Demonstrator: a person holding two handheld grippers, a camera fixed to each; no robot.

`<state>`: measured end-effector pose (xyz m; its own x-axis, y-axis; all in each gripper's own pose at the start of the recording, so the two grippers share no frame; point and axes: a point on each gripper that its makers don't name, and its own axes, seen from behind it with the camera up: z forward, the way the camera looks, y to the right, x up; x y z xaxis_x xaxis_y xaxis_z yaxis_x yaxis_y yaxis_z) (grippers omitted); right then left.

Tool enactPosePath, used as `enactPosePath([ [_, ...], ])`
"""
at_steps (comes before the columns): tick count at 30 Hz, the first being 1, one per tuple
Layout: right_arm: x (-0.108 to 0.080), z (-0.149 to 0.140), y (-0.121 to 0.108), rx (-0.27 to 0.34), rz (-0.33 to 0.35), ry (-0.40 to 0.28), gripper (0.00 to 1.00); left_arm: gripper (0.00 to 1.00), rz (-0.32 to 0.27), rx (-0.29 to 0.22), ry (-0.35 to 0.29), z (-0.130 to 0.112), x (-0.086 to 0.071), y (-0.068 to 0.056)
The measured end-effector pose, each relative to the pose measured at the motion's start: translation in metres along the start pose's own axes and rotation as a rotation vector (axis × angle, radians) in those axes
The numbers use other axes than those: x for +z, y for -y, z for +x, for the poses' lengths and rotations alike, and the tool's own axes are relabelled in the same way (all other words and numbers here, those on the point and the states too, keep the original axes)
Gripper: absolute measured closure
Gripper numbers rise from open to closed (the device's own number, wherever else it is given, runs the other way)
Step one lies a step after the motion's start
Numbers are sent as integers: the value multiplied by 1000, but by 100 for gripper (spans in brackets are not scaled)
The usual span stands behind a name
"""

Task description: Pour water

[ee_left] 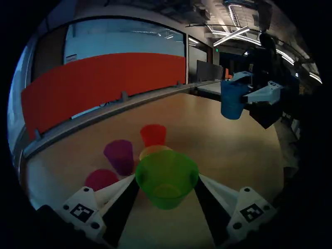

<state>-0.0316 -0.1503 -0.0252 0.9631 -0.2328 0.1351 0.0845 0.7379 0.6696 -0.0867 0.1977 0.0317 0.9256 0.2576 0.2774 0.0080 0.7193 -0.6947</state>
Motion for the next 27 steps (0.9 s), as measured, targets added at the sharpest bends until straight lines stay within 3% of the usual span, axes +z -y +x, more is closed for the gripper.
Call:
enactPosePath([
  [17, 3, 19, 8, -11, 14, -24, 9, 13, 34, 53, -206, 85, -49, -1],
  [27, 8, 27, 12, -13, 20, -42, 9, 13, 31, 30, -283, 107, -64, -4],
])
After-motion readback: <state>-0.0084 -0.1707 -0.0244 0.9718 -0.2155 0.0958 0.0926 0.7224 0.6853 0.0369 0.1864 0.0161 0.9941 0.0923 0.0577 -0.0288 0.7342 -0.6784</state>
